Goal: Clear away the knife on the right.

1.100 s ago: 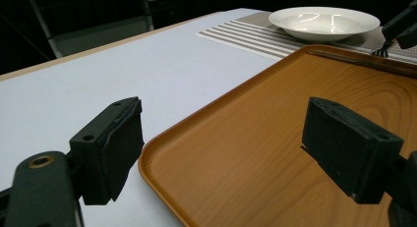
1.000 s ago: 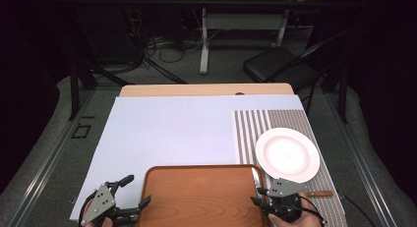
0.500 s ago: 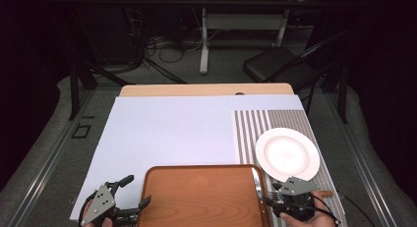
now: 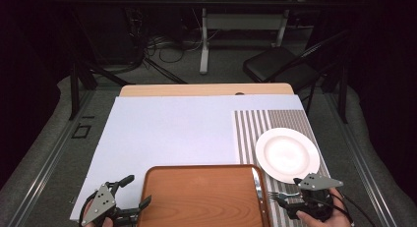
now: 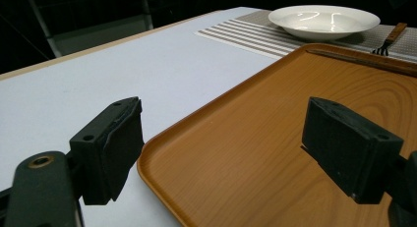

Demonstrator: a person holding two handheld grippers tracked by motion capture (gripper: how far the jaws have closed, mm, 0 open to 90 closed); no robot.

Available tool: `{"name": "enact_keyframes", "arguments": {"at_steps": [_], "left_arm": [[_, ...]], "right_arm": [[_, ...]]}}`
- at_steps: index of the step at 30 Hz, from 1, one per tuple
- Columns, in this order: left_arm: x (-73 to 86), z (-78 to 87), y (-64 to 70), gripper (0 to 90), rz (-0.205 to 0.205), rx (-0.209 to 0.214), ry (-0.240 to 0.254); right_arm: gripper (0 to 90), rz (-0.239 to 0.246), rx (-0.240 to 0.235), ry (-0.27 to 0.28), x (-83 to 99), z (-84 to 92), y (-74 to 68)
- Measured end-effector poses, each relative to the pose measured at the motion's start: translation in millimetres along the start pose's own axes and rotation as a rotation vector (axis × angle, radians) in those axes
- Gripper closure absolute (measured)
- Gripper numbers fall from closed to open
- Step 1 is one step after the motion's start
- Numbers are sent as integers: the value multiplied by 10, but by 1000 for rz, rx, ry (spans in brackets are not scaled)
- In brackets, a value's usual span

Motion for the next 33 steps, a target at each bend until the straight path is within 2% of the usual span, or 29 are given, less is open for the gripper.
{"name": "enact_keyframes", "arguments": {"at_steps": [2,5,10,15,18,21,24,26,28,31,33], "left_arm": [[2,-2,-2,156,1,1,-1],[2,-7,-4,156,1,-3,-2],[2,-17,6,156,-2,3,-5],[2,-15,7,156,-2,1,-5],[-2,-8,7,156,-5,-2,-2],[-1,-7,5,156,-4,-2,-2],[-1,-9,9,156,-4,1,-2],[-2,-10,8,156,-4,0,-2],[-2,-10,6,156,-3,-1,-3],[-1,-12,5,156,-2,1,-4],[0,-13,4,156,-4,1,-5]], "right_arm": [[104,-12,12,17,1,30,43],[0,-9,4,14,9,56,81],[0,6,20,12,13,92,136],[0,38,1,5,11,127,145],[0,45,-29,11,5,168,155],[0,37,-21,7,8,193,188],[0,48,-21,-1,17,199,207],[0,69,-21,-12,23,203,217],[0,111,-24,-23,26,215,230],[2,176,-6,-41,24,242,254],[15,198,9,-59,24,254,277]]}}
Point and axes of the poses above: each handheld gripper's, and its own axes: z roughly backward along the jaws, x roughly out of its underside, y roughly to its right, the point moved 5 cm from there along -z, roughly forward along the jaws, and after that the axes turned 4 degrees about -x, right-handed, at the moved point
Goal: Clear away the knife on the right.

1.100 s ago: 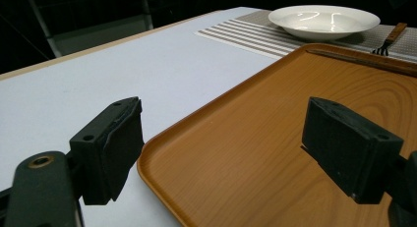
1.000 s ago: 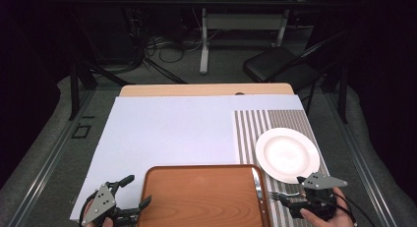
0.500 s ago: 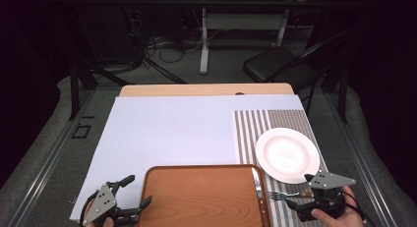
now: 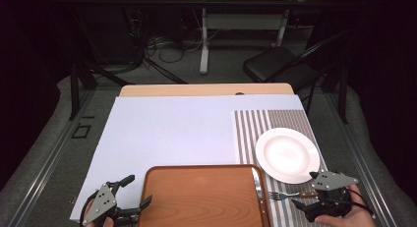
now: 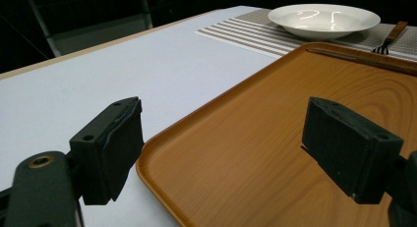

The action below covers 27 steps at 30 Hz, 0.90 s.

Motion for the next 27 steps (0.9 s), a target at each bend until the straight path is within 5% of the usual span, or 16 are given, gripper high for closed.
{"name": "enact_keyframes", "arguments": {"at_steps": [10,16,27], "left_arm": [[2,-7,0,156,3,-2,-1],[2,-4,-7,156,7,-6,0],[2,-4,-11,156,9,-5,1]], "right_arm": [[92,179,13,-148,73,19,13],[92,357,57,-257,106,22,34],[178,428,60,-293,135,-5,100]]}}
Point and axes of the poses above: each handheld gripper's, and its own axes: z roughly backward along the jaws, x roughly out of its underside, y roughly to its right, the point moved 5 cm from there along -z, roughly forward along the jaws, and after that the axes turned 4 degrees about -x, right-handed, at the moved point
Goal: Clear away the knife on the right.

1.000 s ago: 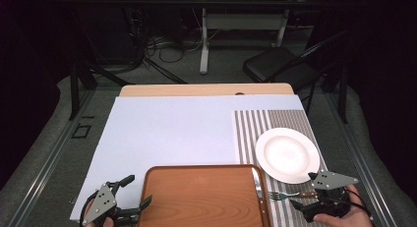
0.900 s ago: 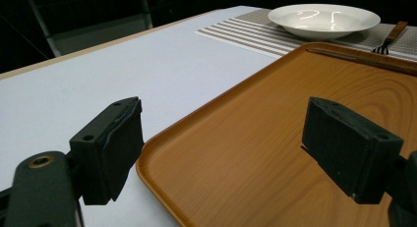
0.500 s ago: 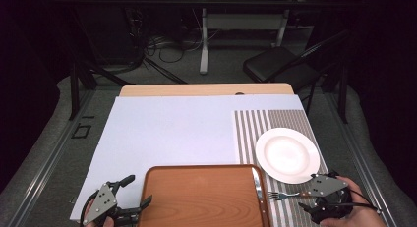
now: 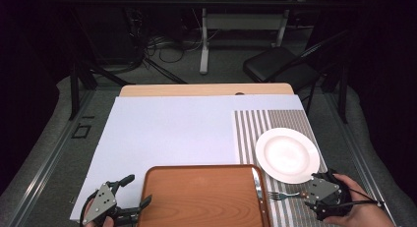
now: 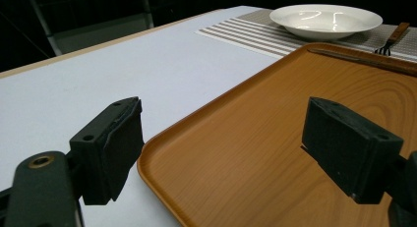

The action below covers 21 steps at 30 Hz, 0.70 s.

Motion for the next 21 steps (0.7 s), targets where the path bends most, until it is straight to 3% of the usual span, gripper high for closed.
{"name": "enact_keyframes", "arguments": {"at_steps": [6,7,8,11,18,21], "left_arm": [[1,-8,6,156,-4,4,-4],[1,-8,7,156,-4,5,-4],[1,-9,7,156,-5,5,-4],[2,-9,7,156,-4,5,-5],[1,-8,8,156,-7,6,-6],[2,-10,8,156,-6,6,-6]], "right_arm": [[364,78,-17,-36,-25,12,-27],[386,58,-32,-33,-28,9,-45],[398,87,-37,-28,-38,3,-31],[432,76,-63,-58,-27,-29,-47],[540,132,-59,-75,-24,-72,-24],[552,113,-76,-85,-18,-84,-38]]}}
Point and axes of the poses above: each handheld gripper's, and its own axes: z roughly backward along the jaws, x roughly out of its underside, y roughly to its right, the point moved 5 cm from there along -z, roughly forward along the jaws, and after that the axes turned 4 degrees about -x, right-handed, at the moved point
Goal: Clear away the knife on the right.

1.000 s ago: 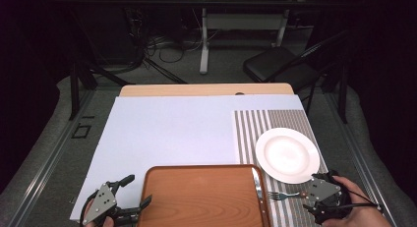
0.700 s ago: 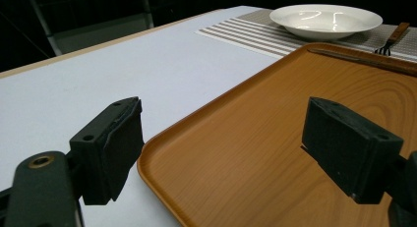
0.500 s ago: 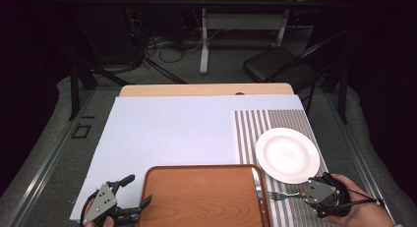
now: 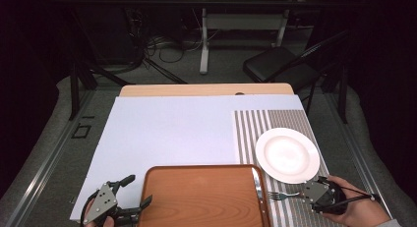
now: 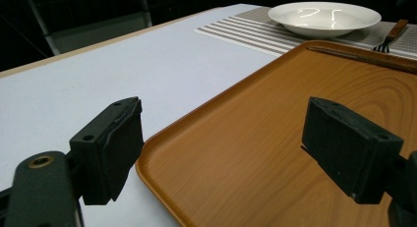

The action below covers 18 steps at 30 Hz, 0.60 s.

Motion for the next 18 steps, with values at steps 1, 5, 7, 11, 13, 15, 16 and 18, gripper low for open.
{"name": "enact_keyframes", "arguments": {"at_steps": [1,5,7,11,13,15,16,18], "left_arm": [[0,-1,-1,156,-1,0,0],[0,-2,1,156,-1,0,-1],[1,-2,2,156,1,0,-1],[1,1,-1,157,-3,1,-2],[0,1,0,156,-4,1,-2],[0,0,0,156,-4,1,-2],[0,0,0,156,-4,2,-1],[0,0,0,156,-4,2,-1]], "right_arm": [[562,32,-1,-1,-5,-14,11],[575,41,-6,-21,6,-66,-11],[604,50,-8,-29,15,-94,-6],[630,69,-5,-10,18,-139,8],[643,72,-18,0,13,-155,3],[639,89,-24,-5,9,-175,-3],[640,82,-17,-13,13,-178,-9],[635,90,-21,-12,12,-194,1]]}}
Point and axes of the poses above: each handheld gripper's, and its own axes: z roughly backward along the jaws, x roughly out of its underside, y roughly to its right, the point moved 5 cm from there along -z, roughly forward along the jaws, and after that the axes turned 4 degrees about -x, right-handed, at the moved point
